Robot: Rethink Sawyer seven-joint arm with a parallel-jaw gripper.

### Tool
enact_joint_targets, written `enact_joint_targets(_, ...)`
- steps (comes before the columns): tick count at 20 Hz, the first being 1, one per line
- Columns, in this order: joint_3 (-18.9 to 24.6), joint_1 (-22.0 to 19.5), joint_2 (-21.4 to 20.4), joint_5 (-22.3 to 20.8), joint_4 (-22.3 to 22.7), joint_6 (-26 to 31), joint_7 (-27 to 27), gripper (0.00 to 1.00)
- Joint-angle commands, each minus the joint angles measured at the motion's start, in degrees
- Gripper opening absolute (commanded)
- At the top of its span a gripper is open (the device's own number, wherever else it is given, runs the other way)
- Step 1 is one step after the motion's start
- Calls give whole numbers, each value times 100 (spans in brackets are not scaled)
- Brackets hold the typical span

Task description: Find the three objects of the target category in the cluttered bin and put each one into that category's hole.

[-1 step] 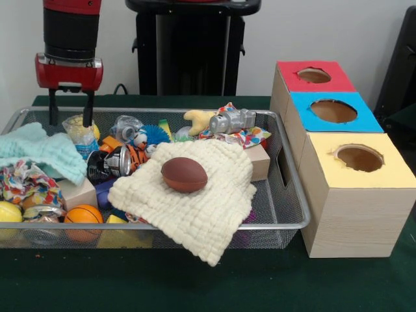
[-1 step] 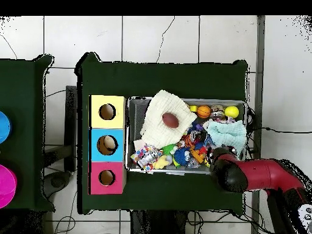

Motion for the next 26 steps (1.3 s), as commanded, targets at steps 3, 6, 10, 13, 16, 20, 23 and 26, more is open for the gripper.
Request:
enact_joint_targets(3,-17,20,455,-328,-56,-298,19,100)
enact_joint_targets(6,-83,-7,532,-321,8,-358,102,100)
enact_joint_targets(10,-199,61,583,-312,13,-411,224,100)
enact_joint_targets(13,-339,126,623,-366,-63,-464,293,100)
enact_joint_targets(16,-269,55,745,-293,-134,-436,176,100)
enact_joint_targets(20,-290,80,755,-262,-151,-403,143,100)
enact_joint_targets(23,-274,90,803,-219,-144,-351,110,100)
enact_joint_targets(26,-231,93,838,-202,-164,-379,84,100)
